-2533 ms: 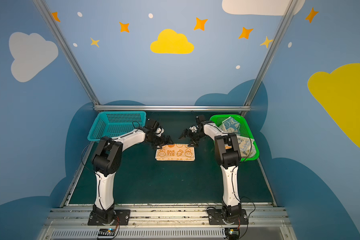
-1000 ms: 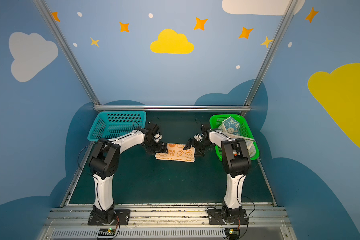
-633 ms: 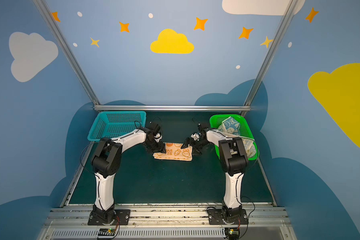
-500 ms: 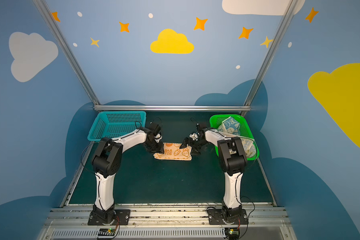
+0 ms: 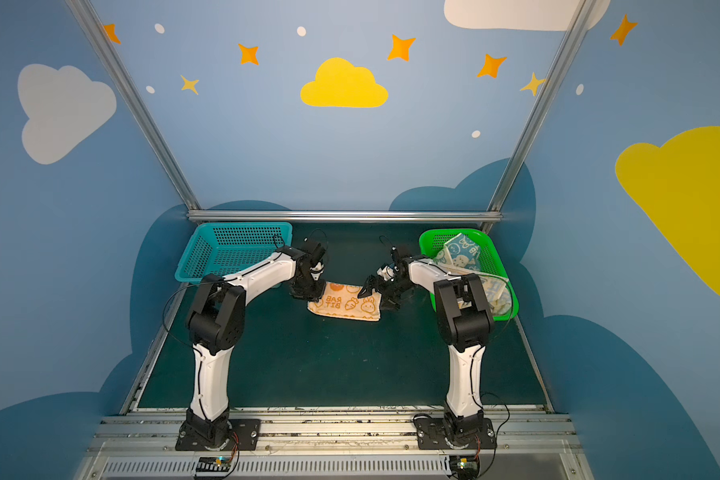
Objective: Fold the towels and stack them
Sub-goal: 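Grasp the folded towel's end nearest the left gripper with the left gripper, then lift the towel with the left gripper and carry it over the teal basket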
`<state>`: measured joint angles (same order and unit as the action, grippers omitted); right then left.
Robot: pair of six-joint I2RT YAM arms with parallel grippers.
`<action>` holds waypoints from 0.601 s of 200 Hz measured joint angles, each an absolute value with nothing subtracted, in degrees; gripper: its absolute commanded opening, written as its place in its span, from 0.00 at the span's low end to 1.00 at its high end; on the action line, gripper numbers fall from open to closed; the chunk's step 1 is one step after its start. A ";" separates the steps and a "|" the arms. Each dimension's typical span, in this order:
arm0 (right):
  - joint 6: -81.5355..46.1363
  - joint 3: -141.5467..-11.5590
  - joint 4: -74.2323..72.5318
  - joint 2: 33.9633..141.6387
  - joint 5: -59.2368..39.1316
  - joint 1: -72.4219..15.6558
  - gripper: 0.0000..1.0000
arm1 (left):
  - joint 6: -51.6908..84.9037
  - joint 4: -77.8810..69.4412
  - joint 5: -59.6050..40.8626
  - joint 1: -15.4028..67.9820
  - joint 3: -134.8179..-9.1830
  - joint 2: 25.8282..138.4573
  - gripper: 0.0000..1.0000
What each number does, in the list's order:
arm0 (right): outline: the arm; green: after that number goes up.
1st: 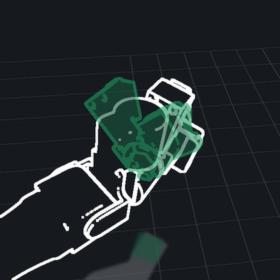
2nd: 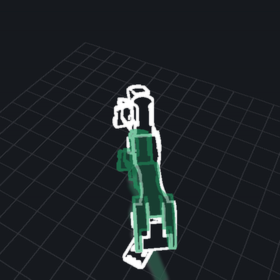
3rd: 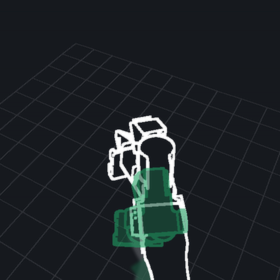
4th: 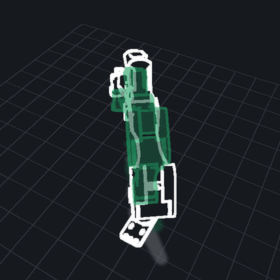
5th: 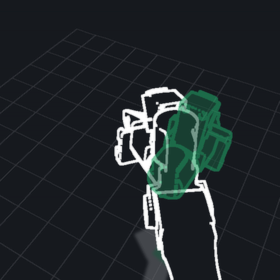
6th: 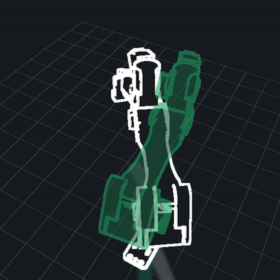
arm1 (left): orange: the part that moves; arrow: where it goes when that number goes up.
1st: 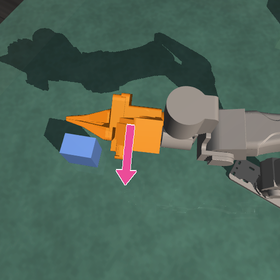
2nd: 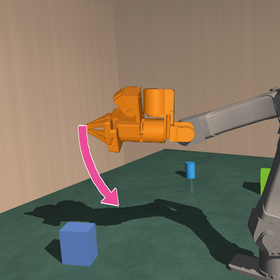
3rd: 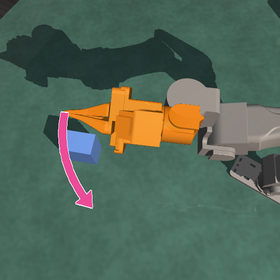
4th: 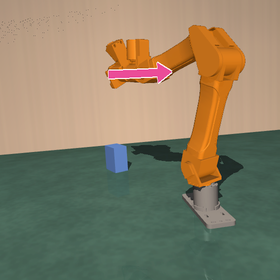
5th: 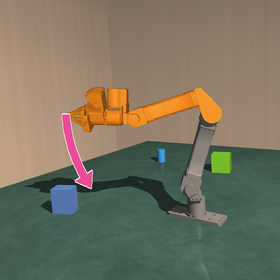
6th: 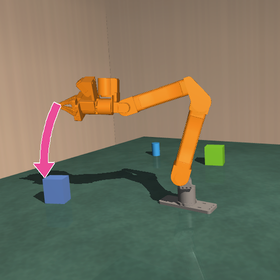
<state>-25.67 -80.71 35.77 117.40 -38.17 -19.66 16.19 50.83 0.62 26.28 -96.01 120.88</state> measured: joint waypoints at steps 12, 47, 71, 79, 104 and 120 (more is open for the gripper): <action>-25.45 -80.71 35.83 117.36 -38.20 -19.68 0.91 | 15.42 53.25 2.72 26.33 -98.72 120.88 0.03; -24.86 -81.14 38.00 117.23 -37.23 -20.12 0.91 | 12.23 61.63 11.60 26.52 -110.24 120.90 0.03; -24.29 -83.88 40.16 116.77 -36.71 -20.67 0.92 | 9.47 67.51 19.35 26.06 -119.74 121.91 0.03; -24.10 -85.27 40.95 116.29 -36.47 -20.91 0.91 | 8.62 69.10 21.50 25.63 -122.91 122.72 0.03; -23.62 -90.00 42.59 114.30 -36.16 -22.28 0.91 | 6.33 73.91 25.12 22.52 -132.14 127.24 0.03; -23.51 -92.99 43.38 113.43 -36.16 -23.42 0.91 | 5.30 75.66 26.11 19.64 -135.85 130.02 0.03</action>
